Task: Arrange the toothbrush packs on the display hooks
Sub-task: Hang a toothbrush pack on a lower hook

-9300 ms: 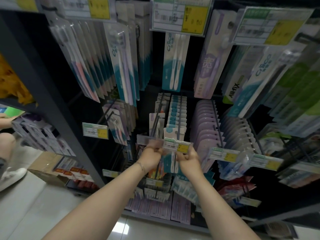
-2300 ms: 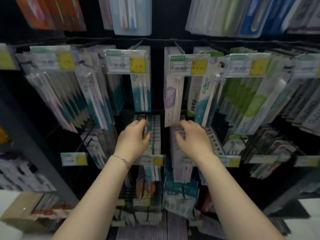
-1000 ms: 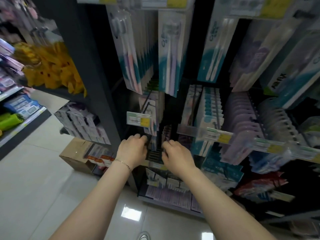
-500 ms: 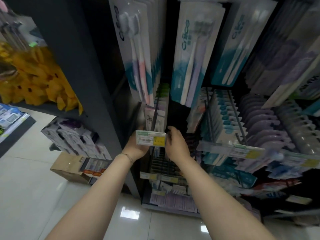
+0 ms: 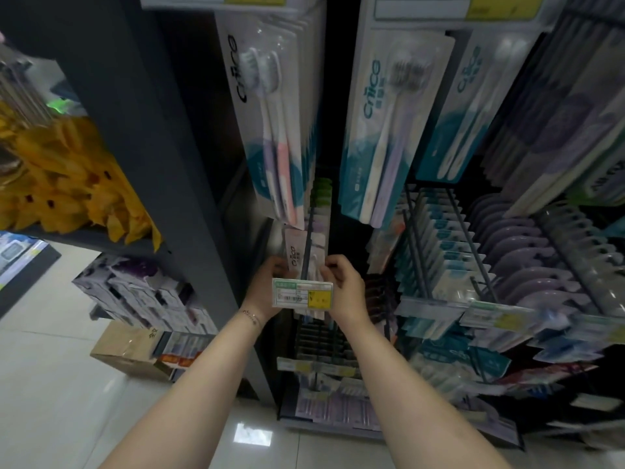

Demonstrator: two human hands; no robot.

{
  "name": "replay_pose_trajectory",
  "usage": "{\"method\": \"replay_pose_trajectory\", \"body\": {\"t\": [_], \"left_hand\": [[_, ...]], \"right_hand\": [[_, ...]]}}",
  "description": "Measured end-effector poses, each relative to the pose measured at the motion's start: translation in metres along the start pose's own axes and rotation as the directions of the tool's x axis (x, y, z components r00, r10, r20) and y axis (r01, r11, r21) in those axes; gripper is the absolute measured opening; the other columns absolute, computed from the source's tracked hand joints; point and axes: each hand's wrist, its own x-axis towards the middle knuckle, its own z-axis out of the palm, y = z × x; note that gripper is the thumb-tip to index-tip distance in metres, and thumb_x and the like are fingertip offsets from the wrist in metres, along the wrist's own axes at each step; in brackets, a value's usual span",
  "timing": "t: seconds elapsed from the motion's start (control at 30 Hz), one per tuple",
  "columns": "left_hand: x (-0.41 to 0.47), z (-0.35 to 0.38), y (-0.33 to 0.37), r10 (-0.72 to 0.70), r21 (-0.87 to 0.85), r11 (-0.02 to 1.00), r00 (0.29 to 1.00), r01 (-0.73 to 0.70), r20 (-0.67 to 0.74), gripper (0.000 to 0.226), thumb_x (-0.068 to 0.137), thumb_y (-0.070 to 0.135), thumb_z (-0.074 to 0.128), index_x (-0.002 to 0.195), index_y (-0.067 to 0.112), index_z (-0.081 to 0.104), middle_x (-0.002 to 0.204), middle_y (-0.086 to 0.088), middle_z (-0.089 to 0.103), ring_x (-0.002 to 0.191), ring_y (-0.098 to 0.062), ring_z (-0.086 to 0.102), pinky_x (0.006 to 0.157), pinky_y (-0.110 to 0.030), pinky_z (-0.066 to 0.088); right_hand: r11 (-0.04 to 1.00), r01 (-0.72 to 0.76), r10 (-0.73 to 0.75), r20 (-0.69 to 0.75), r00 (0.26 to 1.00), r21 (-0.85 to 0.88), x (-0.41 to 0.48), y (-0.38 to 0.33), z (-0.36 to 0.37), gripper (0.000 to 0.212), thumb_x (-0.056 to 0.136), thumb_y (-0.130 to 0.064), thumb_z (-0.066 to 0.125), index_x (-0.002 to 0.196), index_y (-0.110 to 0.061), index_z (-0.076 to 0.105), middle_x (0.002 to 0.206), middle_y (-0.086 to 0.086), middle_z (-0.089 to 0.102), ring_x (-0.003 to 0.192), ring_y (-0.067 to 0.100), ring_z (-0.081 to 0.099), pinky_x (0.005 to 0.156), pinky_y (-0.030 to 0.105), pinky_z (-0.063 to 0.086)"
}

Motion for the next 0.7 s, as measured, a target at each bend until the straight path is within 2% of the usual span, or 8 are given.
{"method": "replay_pose_trajectory", "body": {"t": [0.13, 0.23, 0.3, 0.37, 0.47, 0.53, 0.63, 0.7], "left_hand": [[0.004, -0.001, -0.002, 0.007, -0.005, 1.0, 1.0, -0.007, 0.001, 0.014, 0.088, -0.005, 0.06, 0.09, 0.005, 0.05, 0.082, 0.001, 0.052, 0.072, -0.005, 0.049, 0.054, -0.001, 0.039], [0.004, -0.001, -0.001, 0.021, 0.028, 0.999, 0.999, -0.022, 0.03, 0.023, 0.088, 0.0, 0.062, 0.079, 0.015, 0.048, 0.081, 0.003, 0.054, 0.073, -0.005, 0.051, 0.056, -0.002, 0.041], [0.005, -0.001, -0.001, 0.01, 0.003, 1.0, 0.999, -0.01, 0.047, 0.022, 0.089, 0.001, 0.061, 0.078, 0.016, 0.049, 0.079, 0.002, 0.055, 0.072, -0.006, 0.053, 0.061, -0.01, 0.045], [0.005, 0.0, 0.0, 0.014, -0.03, 0.999, 0.998, -0.012, 0.062, 0.022, 0.09, 0.0, 0.059, 0.075, 0.014, 0.05, 0.074, 0.003, 0.056, 0.065, -0.004, 0.057, 0.064, -0.019, 0.045], [0.006, 0.001, -0.003, 0.044, -0.053, 0.998, 0.994, -0.039, 0.099, 0.023, 0.091, 0.0, 0.057, 0.071, 0.011, 0.053, 0.065, 0.004, 0.058, 0.052, 0.006, 0.057, 0.06, -0.016, 0.044], [0.006, 0.001, -0.005, 0.046, -0.06, 0.997, 0.991, -0.039, 0.123, 0.022, 0.091, -0.001, 0.056, 0.072, 0.008, 0.054, 0.069, -0.001, 0.059, 0.056, 0.001, 0.059, 0.062, -0.018, 0.047], [0.006, 0.002, -0.01, 0.045, -0.029, 0.999, 0.989, -0.041, 0.142, 0.023, 0.09, -0.005, 0.057, 0.071, 0.007, 0.055, 0.072, -0.006, 0.058, 0.069, -0.015, 0.056, 0.07, -0.028, 0.047], [0.006, 0.003, -0.01, 0.028, -0.074, 0.997, 0.987, -0.017, 0.161, 0.027, 0.092, -0.007, 0.05, 0.069, 0.008, 0.051, 0.071, -0.007, 0.054, 0.068, -0.019, 0.053, 0.066, -0.027, 0.047]], "right_hand": [[0.999, 0.003, -0.002, -0.019, 1.0, 0.049, 0.002, -0.007, -0.004, 0.026, 0.096, -0.011, 0.055, 0.078, -0.029, 0.057, 0.075, -0.006, 0.061, 0.067, 0.001, 0.054, 0.066, 0.018, 0.045], [0.997, 0.006, -0.004, -0.023, 1.0, 0.083, 0.004, -0.01, -0.007, 0.025, 0.096, -0.008, 0.055, 0.079, -0.026, 0.06, 0.075, -0.006, 0.061, 0.066, -0.001, 0.053, 0.065, 0.015, 0.045], [0.996, 0.008, -0.005, -0.03, 1.0, 0.092, 0.005, -0.012, -0.008, 0.026, 0.095, -0.007, 0.055, 0.079, -0.026, 0.061, 0.076, -0.006, 0.062, 0.066, -0.003, 0.053, 0.064, 0.013, 0.045], [0.995, 0.004, 0.0, -0.041, 0.999, 0.1, 0.006, -0.014, -0.009, 0.029, 0.095, -0.007, 0.055, 0.078, -0.03, 0.062, 0.077, -0.007, 0.064, 0.067, -0.005, 0.054, 0.065, 0.011, 0.045], [0.995, -0.002, 0.008, -0.059, 0.998, 0.097, 0.007, -0.016, -0.011, 0.031, 0.095, -0.008, 0.056, 0.079, -0.035, 0.063, 0.081, -0.011, 0.065, 0.074, -0.002, 0.057, 0.072, 0.013, 0.047], [0.996, -0.011, 0.018, -0.072, 0.997, 0.09, 0.009, -0.015, -0.011, 0.027, 0.095, -0.009, 0.057, 0.086, -0.032, 0.066, 0.085, -0.011, 0.067, 0.08, 0.002, 0.059, 0.077, 0.017, 0.049], [0.998, -0.028, 0.033, -0.105, 0.994, 0.055, 0.011, -0.013, -0.012, 0.017, 0.094, -0.013, 0.058, 0.104, -0.018, 0.072, 0.097, -0.003, 0.071, 0.092, 0.012, 0.065, 0.084, 0.028, 0.052], [0.999, -0.029, 0.032, -0.138, 0.99, 0.02, 0.012, -0.014, -0.013, 0.019, 0.094, -0.015, 0.059, 0.108, -0.015, 0.071, 0.101, -0.001, 0.071, 0.096, 0.014, 0.065, 0.087, 0.031, 0.052]]}}
